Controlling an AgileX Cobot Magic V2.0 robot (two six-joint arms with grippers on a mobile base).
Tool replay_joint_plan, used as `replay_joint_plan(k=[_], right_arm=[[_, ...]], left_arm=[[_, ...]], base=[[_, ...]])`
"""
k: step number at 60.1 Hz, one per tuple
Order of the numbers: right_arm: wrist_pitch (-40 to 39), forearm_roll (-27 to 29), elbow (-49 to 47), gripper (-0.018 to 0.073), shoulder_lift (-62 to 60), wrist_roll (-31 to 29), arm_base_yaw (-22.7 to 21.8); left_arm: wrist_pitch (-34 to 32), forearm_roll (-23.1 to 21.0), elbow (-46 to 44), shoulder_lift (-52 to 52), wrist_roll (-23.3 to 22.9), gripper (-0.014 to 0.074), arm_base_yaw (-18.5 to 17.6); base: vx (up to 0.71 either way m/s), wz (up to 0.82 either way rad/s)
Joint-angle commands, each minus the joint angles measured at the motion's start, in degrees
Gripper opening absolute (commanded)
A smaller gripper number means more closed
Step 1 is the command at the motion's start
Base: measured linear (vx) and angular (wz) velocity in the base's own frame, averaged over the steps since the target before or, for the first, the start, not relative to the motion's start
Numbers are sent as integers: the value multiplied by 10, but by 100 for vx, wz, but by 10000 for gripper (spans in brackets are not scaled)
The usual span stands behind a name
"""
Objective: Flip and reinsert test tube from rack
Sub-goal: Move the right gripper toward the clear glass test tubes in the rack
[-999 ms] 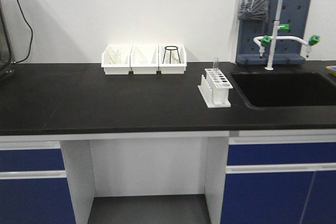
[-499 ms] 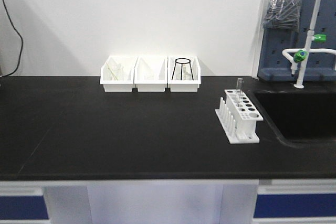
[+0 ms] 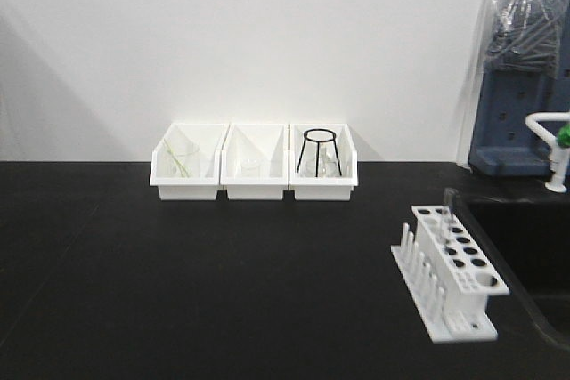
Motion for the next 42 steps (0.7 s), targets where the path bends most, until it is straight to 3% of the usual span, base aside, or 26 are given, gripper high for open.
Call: replay_joint_plan(k=[1, 42], right_arm=[[-45, -1, 0, -10, -6, -3, 2], [-45, -1, 0, -8, -6, -3, 2]], left_arm=[[-50, -2, 1, -2, 0, -6, -2], [-50, -2, 1, -2, 0, -6, -2]], base=[[46, 3], [36, -2]])
